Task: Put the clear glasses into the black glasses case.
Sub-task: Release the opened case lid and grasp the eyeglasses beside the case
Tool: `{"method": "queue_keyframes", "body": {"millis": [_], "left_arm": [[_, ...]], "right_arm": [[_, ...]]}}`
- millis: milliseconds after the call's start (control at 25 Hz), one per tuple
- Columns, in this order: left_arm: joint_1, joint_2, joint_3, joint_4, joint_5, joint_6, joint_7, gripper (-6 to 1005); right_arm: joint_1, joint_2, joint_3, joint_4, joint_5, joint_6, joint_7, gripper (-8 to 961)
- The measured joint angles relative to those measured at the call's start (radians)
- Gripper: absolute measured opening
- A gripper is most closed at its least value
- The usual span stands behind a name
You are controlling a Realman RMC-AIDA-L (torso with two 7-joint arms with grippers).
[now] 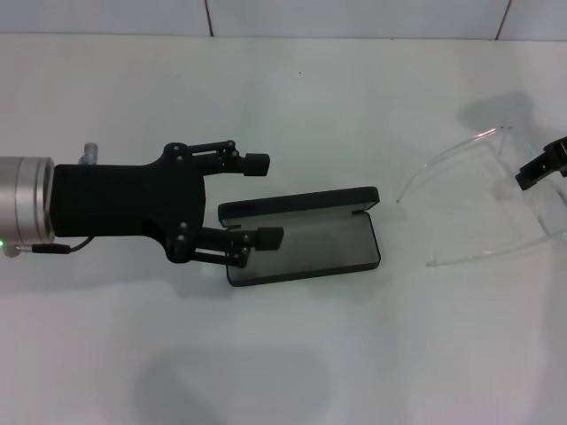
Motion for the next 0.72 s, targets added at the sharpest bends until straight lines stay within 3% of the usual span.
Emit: {"method": "queue_keyframes", "body": {"millis": [480,720], "left_arm": [[0.001,0.000,0.000,0.000,-0.008,0.000,0.008,867],[0.000,0.000,0.000,0.000,-0.012,0.000,0.008,867]], "right_arm": [[-0.001,0.016,0.000,0.001,-0.009,0.003,-0.076,545],[-0.003,0.016,0.000,0.001,-0.008,0.012,-0.078,310]]}}
